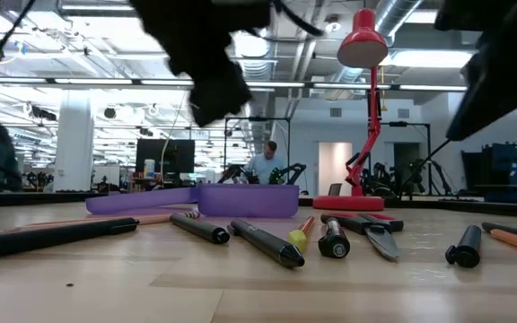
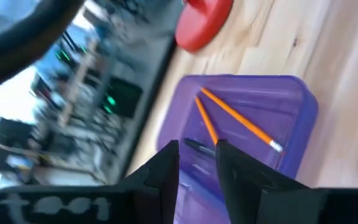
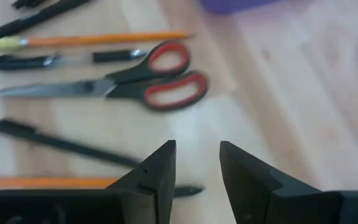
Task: Pick & place school supplies into a supply box
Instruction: Put the black pen into the violet supply box
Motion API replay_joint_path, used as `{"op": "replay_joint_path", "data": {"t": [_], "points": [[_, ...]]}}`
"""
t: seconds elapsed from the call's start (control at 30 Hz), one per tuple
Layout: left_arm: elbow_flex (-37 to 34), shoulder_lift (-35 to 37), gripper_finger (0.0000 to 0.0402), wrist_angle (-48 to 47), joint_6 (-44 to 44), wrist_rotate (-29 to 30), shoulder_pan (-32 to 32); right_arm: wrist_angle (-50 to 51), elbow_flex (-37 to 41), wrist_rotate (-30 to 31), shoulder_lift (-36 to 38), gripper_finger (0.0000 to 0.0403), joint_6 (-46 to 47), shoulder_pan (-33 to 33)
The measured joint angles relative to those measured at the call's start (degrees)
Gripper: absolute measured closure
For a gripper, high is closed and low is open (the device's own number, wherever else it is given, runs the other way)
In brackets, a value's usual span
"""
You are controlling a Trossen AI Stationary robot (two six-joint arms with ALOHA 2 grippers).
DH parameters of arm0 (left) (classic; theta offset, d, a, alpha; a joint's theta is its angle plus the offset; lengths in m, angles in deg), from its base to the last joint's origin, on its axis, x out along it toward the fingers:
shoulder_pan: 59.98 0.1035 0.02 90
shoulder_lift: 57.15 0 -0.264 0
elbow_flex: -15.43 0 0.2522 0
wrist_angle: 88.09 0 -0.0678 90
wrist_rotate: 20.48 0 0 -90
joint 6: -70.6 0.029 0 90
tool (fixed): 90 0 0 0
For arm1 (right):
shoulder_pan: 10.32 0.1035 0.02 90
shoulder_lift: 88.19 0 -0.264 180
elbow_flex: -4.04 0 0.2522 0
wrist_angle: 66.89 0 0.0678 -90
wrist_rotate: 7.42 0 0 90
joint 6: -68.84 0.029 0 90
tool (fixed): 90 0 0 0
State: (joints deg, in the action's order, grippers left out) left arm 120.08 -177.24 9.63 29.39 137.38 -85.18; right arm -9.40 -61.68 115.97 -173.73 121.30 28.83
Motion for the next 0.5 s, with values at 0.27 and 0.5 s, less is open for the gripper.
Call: {"op": "replay_joint_path", "data": {"t": [0.27,0.5], "points": [[-3.15,0.10,0.0307,-16.04,-19.61,4.64,-12.48,-0.40,-0.77,-5.20,0.00,0.0284,11.22,5.38],[-7.91,0.10,0.0307,-17.97,-23.53,4.10,-21.05,-0.95,-0.79,-5.20,0.00,0.0284,26.14,11.36]]}}
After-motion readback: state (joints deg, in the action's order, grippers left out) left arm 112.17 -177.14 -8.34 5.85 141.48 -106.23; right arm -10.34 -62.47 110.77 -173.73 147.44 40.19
